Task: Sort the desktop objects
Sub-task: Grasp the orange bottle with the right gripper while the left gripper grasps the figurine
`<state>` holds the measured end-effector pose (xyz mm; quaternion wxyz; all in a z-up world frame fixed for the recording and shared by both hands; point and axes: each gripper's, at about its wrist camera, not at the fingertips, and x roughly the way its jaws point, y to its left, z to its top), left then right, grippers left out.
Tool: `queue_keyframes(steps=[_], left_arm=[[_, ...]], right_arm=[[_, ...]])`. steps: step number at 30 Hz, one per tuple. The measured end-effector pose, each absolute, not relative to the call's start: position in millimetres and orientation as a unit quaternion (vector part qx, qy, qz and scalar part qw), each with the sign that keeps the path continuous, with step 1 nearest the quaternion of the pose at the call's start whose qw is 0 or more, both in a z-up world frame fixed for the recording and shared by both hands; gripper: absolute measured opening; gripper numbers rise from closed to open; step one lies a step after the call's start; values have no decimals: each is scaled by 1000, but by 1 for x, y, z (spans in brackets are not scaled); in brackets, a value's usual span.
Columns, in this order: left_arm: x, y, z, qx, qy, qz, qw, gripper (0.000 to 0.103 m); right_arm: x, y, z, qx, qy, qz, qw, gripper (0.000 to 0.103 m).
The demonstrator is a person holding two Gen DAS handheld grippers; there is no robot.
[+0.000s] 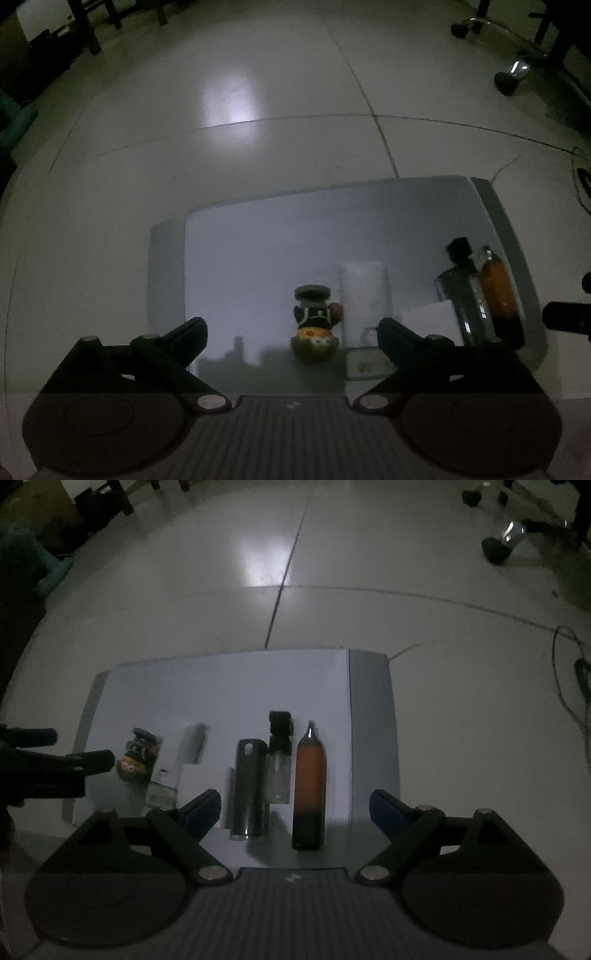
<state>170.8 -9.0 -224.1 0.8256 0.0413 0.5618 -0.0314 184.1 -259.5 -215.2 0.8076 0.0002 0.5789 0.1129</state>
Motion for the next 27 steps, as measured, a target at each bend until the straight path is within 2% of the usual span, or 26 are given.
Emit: queue_keyframes(steps=[5, 7, 15, 19, 20, 22, 25, 27], left_arm=[[172, -9, -242, 43, 567, -28, 822, 100], [173, -11, -248, 44, 576, -32, 816, 90], [171, -10, -258, 39, 591, -39, 805, 90], [173, -11, -259, 40, 604, -47, 795, 87], [174, -12, -260, 39, 608, -49, 791, 85], [176, -15, -262, 38, 617, -54, 784, 72], [178, -17, -267, 42, 624, -57, 778, 70], [179, -22, -272, 46, 624, -60, 778, 65]], right_arm=[[189, -260, -233, -13, 578, 107, 809, 89], [193, -261, -242, -24, 580, 105, 808, 82], [206, -268, -266, -22, 613, 107, 782, 66], [211, -267, -272, -38, 629, 106, 769, 64], [212, -267, -274, -40, 631, 107, 767, 64], [215, -265, -278, -52, 636, 110, 762, 64], [221, -260, -280, -68, 641, 113, 756, 63], [224, -257, -281, -70, 640, 116, 757, 60]])
